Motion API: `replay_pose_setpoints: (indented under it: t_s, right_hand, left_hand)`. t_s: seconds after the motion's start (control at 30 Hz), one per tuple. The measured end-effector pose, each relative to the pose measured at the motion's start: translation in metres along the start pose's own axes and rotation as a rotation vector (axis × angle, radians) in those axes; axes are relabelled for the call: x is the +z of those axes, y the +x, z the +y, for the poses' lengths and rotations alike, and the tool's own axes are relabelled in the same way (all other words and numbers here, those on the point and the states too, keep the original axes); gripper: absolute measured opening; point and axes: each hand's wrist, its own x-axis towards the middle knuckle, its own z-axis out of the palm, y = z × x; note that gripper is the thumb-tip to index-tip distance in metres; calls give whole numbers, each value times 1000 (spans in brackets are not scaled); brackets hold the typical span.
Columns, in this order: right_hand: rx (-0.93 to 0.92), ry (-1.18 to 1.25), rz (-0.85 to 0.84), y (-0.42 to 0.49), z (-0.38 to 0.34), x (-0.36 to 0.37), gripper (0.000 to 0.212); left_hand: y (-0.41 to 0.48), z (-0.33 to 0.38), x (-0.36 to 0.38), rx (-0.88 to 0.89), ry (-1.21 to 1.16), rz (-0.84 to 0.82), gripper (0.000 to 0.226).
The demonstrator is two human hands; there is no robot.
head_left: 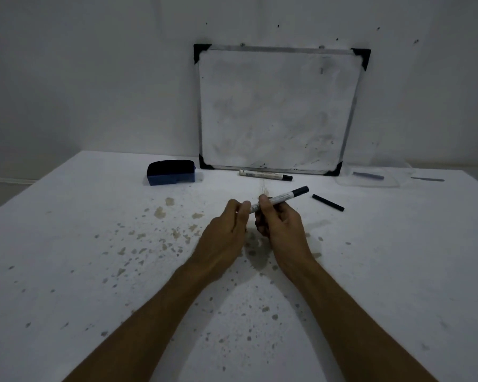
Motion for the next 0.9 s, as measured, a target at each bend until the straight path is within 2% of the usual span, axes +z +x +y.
replay_pose_setpoints:
  t_s: [0.13,0.2,0.23,0.33,0.37,0.43,0.57,0.63,0.7,0.8,0.9]
  right_hand:
    - [50,-43,-5,-1,5,-1,39]
    - [44,-29,-34,-1,3,-1,35]
    - [28,-7,-46,0,3,-2,33]
    - [-34,16,-67,2,1,-5,30]
    - [-43,8,-72,3,1,-6,31]
    - [-34,-17,-79,3,0,-7,34]
    - [23,-10,-123,3,-1,-11,35]
    - [40,23,-132,2,-2,-12,37]
    - [47,44,-128,2,-4,-14,39]
    - [65,105,-138,1,-4,-13,44]
    - [54,111,-56,2,-3,-13,43]
  left_hand:
    - [-1,-6,1,212,273,23,37]
    - [0,-3,4,178,255,30,38]
    - [1,0,6,96,142,11,40]
    - [10,10,4,-222,-393,-97,48]
    - [11,10,1,-249,-442,-120,50]
    - [7,6,0,-170,-355,-110,49]
    - [-6,-5,5,95,55,-36,35]
    - [-5,-5,4,161,121,7,33]
    - [-3,-4,0,188,106,37,33]
    - [-4,-2,4,169,75,-7,36]
    - [-2,6,6,-13,-165,-36,44]
